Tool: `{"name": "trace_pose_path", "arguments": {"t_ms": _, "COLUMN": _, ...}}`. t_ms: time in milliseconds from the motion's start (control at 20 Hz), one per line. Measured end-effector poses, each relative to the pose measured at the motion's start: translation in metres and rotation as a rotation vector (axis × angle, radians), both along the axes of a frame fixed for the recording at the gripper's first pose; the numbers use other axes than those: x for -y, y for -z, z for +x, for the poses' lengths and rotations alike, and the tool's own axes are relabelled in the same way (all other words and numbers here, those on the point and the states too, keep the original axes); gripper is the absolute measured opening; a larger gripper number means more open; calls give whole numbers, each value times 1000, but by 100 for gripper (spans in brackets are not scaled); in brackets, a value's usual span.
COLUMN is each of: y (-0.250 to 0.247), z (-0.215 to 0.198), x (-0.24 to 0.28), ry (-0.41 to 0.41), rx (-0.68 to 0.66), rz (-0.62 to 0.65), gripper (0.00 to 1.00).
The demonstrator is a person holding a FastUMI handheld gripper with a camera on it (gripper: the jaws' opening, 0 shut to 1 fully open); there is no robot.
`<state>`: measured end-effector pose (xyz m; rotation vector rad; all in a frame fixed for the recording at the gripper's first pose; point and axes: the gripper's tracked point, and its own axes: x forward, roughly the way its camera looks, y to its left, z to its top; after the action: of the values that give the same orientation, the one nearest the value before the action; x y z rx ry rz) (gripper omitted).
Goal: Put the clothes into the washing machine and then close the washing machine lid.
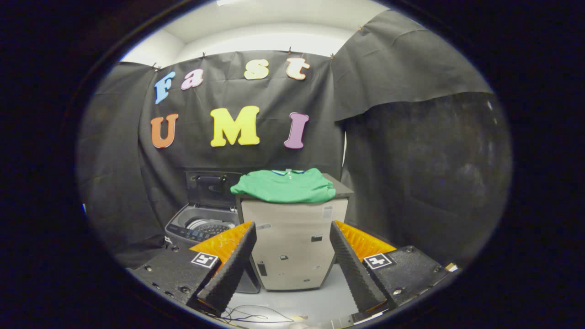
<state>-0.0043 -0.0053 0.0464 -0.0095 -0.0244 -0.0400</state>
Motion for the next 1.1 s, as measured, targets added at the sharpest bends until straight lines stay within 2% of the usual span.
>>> {"name": "trace_pose_path", "arguments": {"t_ms": 250, "y": -48, "z": 17, "x": -2, "ry": 20, "rx": 6, "rz": -15, "gripper": 100}}
{"name": "trace_pose_path", "arguments": {"t_ms": 450, "y": -100, "z": 53, "x": -2, "ry": 27, "rx": 52, "rz": -49, "gripper": 100}}
{"name": "trace_pose_path", "arguments": {"t_ms": 800, "y": -172, "z": 157, "x": -6, "ry": 27, "rx": 56, "rz": 17, "gripper": 100}}
{"name": "trace_pose_path", "arguments": {"t_ms": 1100, "y": -205, "z": 263, "x": -5, "ry": 18, "rx": -27, "rz": 19, "gripper": 100}}
